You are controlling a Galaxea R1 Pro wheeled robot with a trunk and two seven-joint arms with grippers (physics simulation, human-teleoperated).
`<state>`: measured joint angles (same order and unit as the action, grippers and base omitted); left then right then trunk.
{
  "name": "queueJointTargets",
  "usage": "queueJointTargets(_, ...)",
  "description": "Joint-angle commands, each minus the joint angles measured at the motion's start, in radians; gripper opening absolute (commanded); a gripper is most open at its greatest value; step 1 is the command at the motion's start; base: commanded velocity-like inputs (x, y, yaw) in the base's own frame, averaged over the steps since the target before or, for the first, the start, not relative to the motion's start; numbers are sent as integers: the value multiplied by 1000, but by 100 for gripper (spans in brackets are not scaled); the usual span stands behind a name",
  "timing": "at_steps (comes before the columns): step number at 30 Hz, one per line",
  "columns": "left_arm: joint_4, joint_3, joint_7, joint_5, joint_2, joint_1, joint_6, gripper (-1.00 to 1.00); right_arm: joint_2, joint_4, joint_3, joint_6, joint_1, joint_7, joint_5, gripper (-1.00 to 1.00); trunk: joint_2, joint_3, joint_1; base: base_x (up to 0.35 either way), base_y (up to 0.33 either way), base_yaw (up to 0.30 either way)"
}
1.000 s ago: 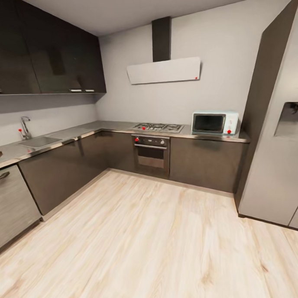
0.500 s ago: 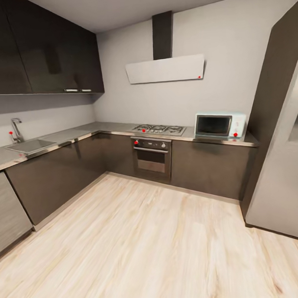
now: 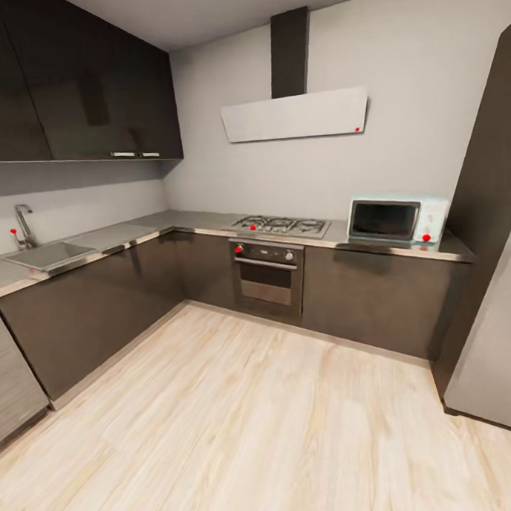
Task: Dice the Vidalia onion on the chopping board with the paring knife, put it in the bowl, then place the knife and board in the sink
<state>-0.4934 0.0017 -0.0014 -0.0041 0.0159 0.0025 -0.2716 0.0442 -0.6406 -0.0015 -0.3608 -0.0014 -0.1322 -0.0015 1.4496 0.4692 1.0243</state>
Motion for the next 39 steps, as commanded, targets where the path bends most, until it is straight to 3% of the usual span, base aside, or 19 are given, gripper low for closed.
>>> queueJointTargets(1,-1,0,0,0,0,0,-1,100,0,0,0,-2,0,-3,0,100,0,1,1,345,0,219)
queueJointTargets(39,2,0,0,0,-2,1,-1,100,2,19,0,-3,0,-4,0,100,0,1,1,307,0,282)
